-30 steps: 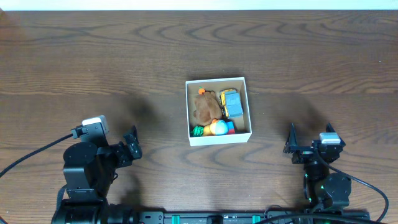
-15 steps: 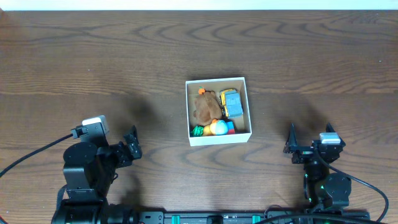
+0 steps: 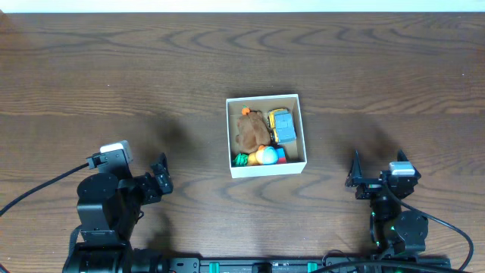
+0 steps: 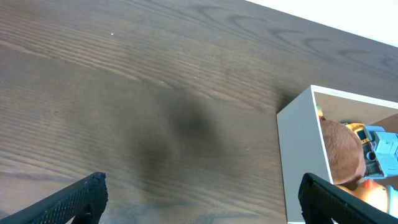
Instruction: Pack container
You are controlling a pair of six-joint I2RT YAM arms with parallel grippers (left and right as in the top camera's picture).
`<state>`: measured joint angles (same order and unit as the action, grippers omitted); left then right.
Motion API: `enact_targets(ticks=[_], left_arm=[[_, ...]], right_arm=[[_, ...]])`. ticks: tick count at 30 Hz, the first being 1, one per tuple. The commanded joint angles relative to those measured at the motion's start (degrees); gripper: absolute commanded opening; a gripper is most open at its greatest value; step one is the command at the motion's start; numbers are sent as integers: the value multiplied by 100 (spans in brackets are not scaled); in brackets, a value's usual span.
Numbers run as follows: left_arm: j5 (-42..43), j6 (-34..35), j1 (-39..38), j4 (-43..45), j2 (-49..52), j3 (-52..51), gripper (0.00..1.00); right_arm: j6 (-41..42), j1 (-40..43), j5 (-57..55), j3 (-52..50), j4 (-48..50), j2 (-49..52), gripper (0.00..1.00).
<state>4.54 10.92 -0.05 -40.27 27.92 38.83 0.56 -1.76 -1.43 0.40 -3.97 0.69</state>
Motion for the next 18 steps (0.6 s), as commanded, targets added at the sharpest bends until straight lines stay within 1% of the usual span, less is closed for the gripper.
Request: enact_targets(ticks=[1,9,11,14,16,18], left_arm=[[42,72,26,4,11,-28,98],[-4,0,26,-24,9,-28,98],[-254,-238,26,-173,-63,-35,98],[-402,-581,26,-466,-278,-63,98],[-404,-1051,26,-420,-546,-247,98],[-404,-1344,26,-284,-848,-584,98]], right_arm=[[-83,68,17,-9,-28,-37,99],[-85,68,17,-9,-28,-37,99],[-85,68,17,-9,-28,-37,99],[-83,68,17,-9,-28,-37,99],[-85,68,17,-9,-28,-37,99],[-83,68,17,-9,-28,-37,99]])
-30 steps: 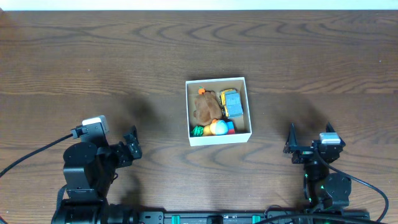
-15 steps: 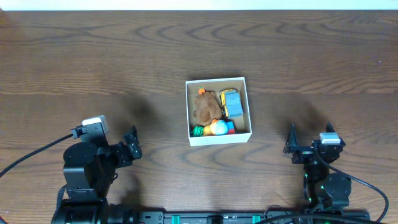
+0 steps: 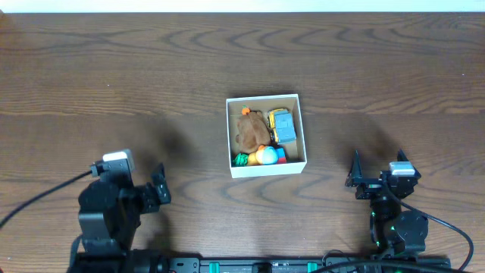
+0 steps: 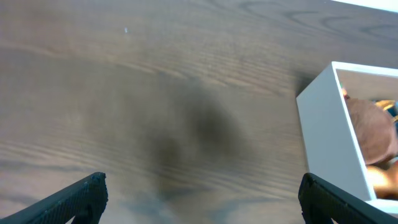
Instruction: Pack container
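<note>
A small white box (image 3: 266,169) stands at the table's middle, holding a brown plush toy (image 3: 251,130), a blue and yellow toy (image 3: 282,123) and several small coloured pieces at its near end. In the left wrist view the box (image 4: 329,146) sits at the right edge, with the brown plush (image 4: 372,132) inside. My left gripper (image 3: 157,191) is open near the front left, well short of the box, nothing between its fingers (image 4: 84,194). My right gripper (image 3: 377,176) rests at the front right; its fingers look spread apart, nothing between them.
The dark wood table (image 3: 114,83) stretches all around the box. The arm bases and a cable (image 3: 38,199) sit along the near edge.
My left arm has drawn back a little toward the near edge and turned slightly; the box now sits further right in its wrist view. The right arm and the box contents are unchanged.
</note>
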You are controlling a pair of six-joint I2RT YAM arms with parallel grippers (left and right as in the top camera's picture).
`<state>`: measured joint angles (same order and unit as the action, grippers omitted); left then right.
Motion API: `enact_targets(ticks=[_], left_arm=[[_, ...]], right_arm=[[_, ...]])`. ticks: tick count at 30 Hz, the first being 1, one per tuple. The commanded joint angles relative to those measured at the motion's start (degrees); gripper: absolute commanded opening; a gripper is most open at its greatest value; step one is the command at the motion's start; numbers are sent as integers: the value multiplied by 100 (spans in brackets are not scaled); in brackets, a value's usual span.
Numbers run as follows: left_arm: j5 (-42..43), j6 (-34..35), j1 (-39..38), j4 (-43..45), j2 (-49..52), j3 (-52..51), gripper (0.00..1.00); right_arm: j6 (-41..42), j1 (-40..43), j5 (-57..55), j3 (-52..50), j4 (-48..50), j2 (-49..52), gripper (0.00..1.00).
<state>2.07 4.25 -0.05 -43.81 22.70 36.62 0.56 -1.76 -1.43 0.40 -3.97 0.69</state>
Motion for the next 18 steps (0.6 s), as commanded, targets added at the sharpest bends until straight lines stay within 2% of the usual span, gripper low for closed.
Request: enact_targets(ticks=[1,9,15,18], left_arm=[[-157,-737,26,166,-481,-566,98],[-153,-710,31,2050,-1818,-2315,98],[-168,-857,31,3668,-2105,-3038,98],[-170,-887,31,4197,-2192,-3357,98]], right_arm=[[-83,68,17,-9,-28,-37,99],[-83,68,17,-9,-28,-37,99],[-83,68,17,-9,-28,-37,99],[-83,68,17,-9,-28,-37,99]])
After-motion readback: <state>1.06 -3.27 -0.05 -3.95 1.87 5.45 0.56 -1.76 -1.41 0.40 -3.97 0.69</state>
